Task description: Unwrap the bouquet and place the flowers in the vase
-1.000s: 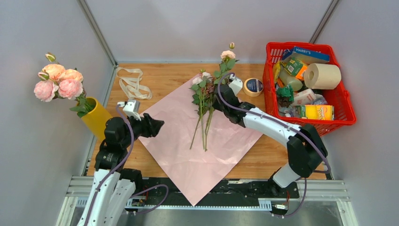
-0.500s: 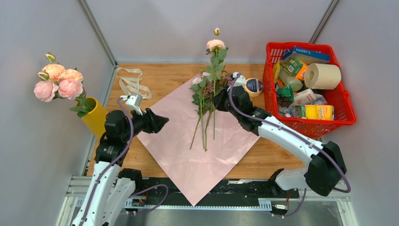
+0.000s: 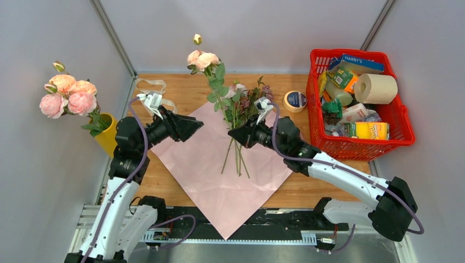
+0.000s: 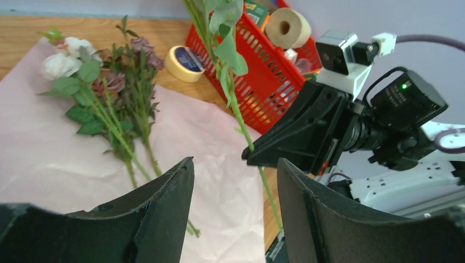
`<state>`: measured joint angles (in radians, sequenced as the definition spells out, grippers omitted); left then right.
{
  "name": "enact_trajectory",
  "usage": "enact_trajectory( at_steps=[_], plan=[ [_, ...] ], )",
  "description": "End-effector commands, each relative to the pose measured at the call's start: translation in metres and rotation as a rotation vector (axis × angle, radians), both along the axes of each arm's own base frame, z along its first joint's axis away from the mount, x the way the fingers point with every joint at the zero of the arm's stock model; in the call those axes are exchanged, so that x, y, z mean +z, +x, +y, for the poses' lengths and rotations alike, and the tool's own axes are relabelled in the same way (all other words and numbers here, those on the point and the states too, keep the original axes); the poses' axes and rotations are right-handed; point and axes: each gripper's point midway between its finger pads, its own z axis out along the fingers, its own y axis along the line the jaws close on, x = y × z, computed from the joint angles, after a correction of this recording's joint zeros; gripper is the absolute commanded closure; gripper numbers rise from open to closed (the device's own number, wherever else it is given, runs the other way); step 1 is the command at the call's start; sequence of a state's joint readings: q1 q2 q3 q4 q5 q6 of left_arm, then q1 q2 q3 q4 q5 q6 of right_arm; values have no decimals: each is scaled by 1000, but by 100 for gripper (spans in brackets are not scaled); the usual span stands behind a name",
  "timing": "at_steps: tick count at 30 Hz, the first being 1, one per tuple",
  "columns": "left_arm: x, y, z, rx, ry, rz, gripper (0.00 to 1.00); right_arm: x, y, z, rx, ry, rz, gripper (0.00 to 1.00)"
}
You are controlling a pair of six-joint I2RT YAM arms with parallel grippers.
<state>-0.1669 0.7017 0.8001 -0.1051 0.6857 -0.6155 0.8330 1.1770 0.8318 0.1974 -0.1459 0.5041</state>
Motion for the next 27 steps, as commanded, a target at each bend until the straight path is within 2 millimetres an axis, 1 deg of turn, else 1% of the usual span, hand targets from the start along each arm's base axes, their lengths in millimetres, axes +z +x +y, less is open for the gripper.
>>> enact_trajectory(
  at_steps=[1, 2, 3, 4, 6, 9, 11, 14, 15, 16, 17, 18, 19, 20, 22, 23, 26, 27],
  plan=[
    [41, -4, -16, -61, -103, -96, 35, 55, -33, 14, 134, 149, -174, 100],
    [44, -1, -19, -59, -111, -106, 35, 58, -41, 19, 157, 157, -180, 100],
    [42, 0, -20, -58, -122, -96, 35, 59, -46, 23, 169, 159, -181, 100],
    [46, 2, -23, -59, -137, -111, 35, 61, -50, 26, 180, 162, -183, 100],
    [42, 3, -28, -74, -166, -102, 35, 64, -59, 32, 205, 172, -189, 100],
    [43, 2, -34, -97, -201, -96, 37, 64, -65, 38, 222, 176, -183, 100],
    [40, 1, -36, -103, -201, -95, 40, 63, -68, 40, 232, 175, -179, 100],
    [37, 0, -37, -103, -196, -92, 51, 59, -69, 42, 230, 168, -170, 100],
    [38, -1, -37, -105, -198, -99, 62, 57, -68, 43, 229, 163, -167, 100],
    [38, -2, -37, -107, -198, -101, 70, 54, -68, 44, 229, 160, -163, 100],
    [38, -3, -36, -107, -198, -101, 88, 51, -67, 44, 226, 154, -156, 100],
    [38, -3, -36, -104, -196, -104, 95, 47, -67, 45, 220, 149, -146, 98],
    [36, -3, -34, -93, -191, -99, 100, 45, -66, 45, 214, 146, -138, 93],
    [38, -3, -33, -88, -180, -115, 100, 43, -65, 44, 208, 142, -131, 86],
    [39, -3, -30, -66, -158, -133, 100, 39, -64, 44, 202, 131, -119, 77],
    [39, -3, -27, -48, -150, -133, 100, 36, -63, 44, 198, 121, -111, 69],
    [53, -3, -17, 10, -95, -208, 100, 31, -60, 40, 172, 96, -99, 37],
    [59, -2, -10, 55, -62, -233, 100, 29, -59, 39, 163, 88, -96, 28]
  ],
)
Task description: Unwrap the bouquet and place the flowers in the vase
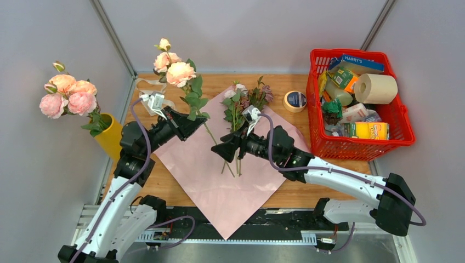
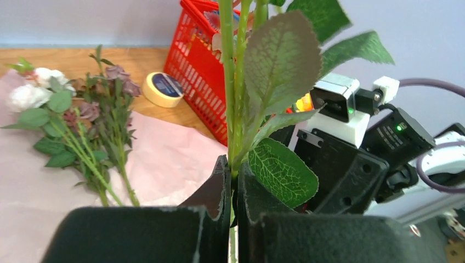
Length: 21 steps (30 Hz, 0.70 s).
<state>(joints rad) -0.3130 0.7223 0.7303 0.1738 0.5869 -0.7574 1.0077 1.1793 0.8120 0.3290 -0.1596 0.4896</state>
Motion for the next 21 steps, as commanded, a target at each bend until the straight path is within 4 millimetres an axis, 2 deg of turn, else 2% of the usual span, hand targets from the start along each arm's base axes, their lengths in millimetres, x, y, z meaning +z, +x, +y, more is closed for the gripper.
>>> enact_trajectory(
  at_steps=[1, 2, 3, 4, 5, 13, 15, 17, 21],
  plan=[
    [38, 2, 23, 150, 86, -167, 100, 5, 3, -5, -38, 3, -12, 18],
    [44, 3, 33, 206, 127, -188, 100, 4, 4, -7, -47, -4, -10, 11],
    [39, 9, 43, 272, 164, -162, 100, 1, 5, -8, -55, -11, -6, 4],
    [54, 7, 51, 315, 193, -216, 100, -2, 5, -10, -61, -20, 0, 0],
    [54, 13, 65, 401, 230, -204, 100, -5, 5, -12, -69, -28, 4, 0],
    [130, 5, 175, 987, 426, -419, 100, -16, 3, -30, -106, -74, -11, 0],
    [154, -1, 196, 1098, 517, -496, 100, -17, 2, -34, -109, -75, -16, 0],
    [168, -2, 209, 1174, 570, -522, 100, -19, 1, -38, -117, -74, -22, 0],
    [187, -1, 232, 1323, 674, -554, 100, -22, 2, -45, -139, -82, -29, 0]
  ],
)
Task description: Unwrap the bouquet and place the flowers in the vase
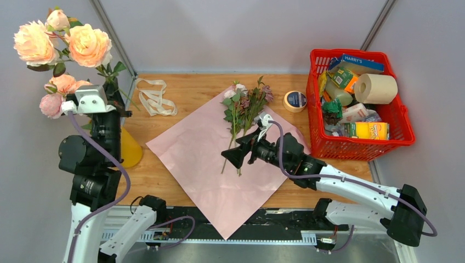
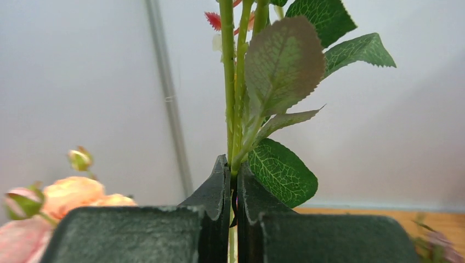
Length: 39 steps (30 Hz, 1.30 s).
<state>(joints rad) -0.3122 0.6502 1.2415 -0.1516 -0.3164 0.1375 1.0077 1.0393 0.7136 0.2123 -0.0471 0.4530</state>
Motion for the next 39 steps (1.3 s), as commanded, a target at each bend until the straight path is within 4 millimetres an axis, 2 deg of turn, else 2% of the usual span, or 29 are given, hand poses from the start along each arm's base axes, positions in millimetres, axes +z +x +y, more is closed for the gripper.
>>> enact_trajectory(
  at_steps=[1, 5, 10, 13, 24, 29, 34, 35, 39],
  plan=[
    [20, 2, 43, 299, 146, -14, 100, 4, 1, -9, -31, -4, -39, 0],
    [27, 4, 59, 433, 180, -41, 100, 8, 0, -12, -33, -7, -57, 0],
    [26, 9, 69, 530, 230, -5, 100, 10, 1, -14, -35, -16, -69, 0],
    [20, 12, 74, 551, 231, 29, 100, 9, 1, -14, -35, -19, -68, 0],
    [-37, 24, 98, 610, 150, 167, 100, 0, 0, -8, -19, -31, -34, 0],
    [-55, 33, 100, 595, 113, 183, 100, -1, -1, -9, -18, -31, -36, 0],
    [-54, 37, 97, 564, 87, 203, 100, -2, -1, -10, -21, -33, -35, 0],
    [-45, 33, 96, 560, 77, 187, 100, -3, 0, -10, -22, -34, -34, 0],
    [-40, 26, 106, 611, 41, 202, 100, 0, -1, -9, -18, -28, -30, 0]
  ],
)
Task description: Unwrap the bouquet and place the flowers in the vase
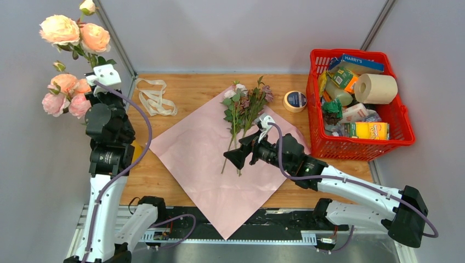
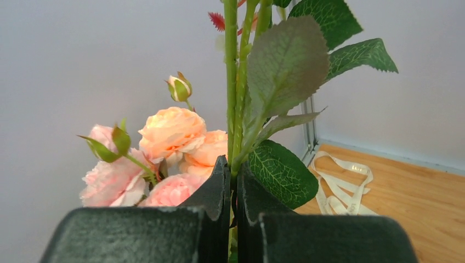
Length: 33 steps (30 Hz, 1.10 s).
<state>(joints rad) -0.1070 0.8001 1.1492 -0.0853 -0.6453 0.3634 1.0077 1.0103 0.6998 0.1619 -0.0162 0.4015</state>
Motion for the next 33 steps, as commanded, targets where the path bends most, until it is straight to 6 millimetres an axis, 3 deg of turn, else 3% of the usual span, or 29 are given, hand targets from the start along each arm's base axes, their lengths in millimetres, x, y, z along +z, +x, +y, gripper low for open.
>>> enact_trajectory(
  at_steps=[1, 11, 18, 23, 33],
  plan=[
    [23, -17, 12, 55, -97, -92, 100, 11, -4, 1, 10, 33, -2, 0],
    [-37, -3, 23, 135, -191, 19, 100, 2, -5, -6, -3, 14, -6, 0],
    [-68, -11, 37, 252, -196, 71, 76, 7, -6, -10, -10, 10, -6, 0],
    [-71, -18, 37, 252, -182, 85, 57, 13, -5, -8, -6, 6, -16, 0],
    [-67, -23, 23, 138, -231, 56, 37, 9, 9, -11, -92, -9, 27, 0]
  ],
)
